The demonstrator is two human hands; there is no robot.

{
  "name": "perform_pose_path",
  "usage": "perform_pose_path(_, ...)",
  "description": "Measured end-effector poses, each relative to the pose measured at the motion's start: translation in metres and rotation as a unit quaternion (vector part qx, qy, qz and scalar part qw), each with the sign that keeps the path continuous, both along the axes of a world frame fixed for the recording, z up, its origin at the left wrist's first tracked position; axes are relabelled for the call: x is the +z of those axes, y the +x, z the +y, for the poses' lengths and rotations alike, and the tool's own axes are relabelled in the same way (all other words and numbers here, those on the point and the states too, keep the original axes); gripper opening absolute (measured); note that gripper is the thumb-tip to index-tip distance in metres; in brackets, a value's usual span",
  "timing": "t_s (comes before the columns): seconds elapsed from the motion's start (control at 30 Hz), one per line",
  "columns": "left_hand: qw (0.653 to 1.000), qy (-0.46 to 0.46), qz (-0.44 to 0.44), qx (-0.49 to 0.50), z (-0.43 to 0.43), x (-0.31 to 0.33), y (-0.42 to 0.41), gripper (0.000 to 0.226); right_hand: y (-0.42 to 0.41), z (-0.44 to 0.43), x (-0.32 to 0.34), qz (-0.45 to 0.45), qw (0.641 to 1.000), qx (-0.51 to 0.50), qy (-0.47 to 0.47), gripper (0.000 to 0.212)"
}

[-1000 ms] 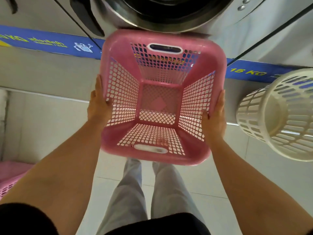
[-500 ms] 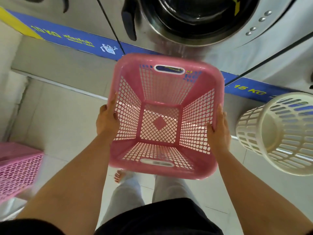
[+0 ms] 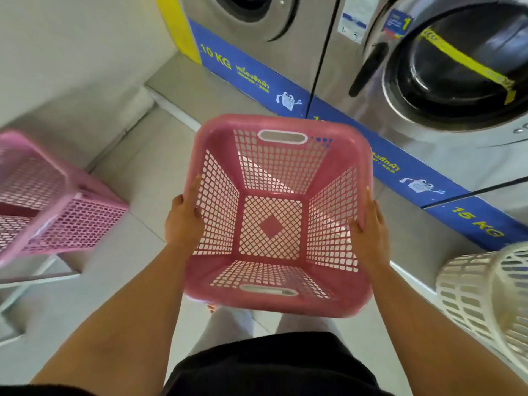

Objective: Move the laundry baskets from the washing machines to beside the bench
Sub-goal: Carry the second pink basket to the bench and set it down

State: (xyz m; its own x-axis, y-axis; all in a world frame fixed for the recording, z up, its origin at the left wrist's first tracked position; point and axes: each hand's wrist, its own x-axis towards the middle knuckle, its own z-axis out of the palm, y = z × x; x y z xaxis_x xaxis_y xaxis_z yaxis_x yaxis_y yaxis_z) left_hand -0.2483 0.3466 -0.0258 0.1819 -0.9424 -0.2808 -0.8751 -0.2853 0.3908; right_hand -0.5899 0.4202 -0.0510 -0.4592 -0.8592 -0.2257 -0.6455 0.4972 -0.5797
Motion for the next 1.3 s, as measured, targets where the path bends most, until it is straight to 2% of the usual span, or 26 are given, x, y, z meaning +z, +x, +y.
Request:
perform_pose_path(0.3, 0.988, -0.071, 0.001, 0.140, 0.068, 0.021, 0.161, 0.070, 0.150, -0.032, 0.019, -0.020, 0.988, 0.150, -0.042, 0.079)
perform_pose_path(0.6, 0.955, -0.109, -0.013, 0.274, 0.124, 0.037, 0.293, 0.064, 0.301, -0.078, 0.037, -0.030, 0.952, 0.288, -0.098, 0.080)
perform_pose_path(0.8, 0.917, -0.150, -0.017, 0.370, 0.156, 0.056, 0.369, 0.062, 0.406, -0.097, 0.058, -0.037, 0.926, 0.348, -0.141, 0.076)
perform_pose_path(1.1, 0.849, -0.248, -0.029, 0.466, 0.181, 0.092, 0.455, 0.067, 0.536, -0.116, 0.114, -0.076, 0.885, 0.420, -0.187, 0.057)
perform_pose_path(1.3, 0.803, -0.294, -0.024, 0.519, 0.162, 0.097, 0.505, 0.068, 0.610, -0.149, 0.125, -0.094, 0.876, 0.432, -0.196, 0.061)
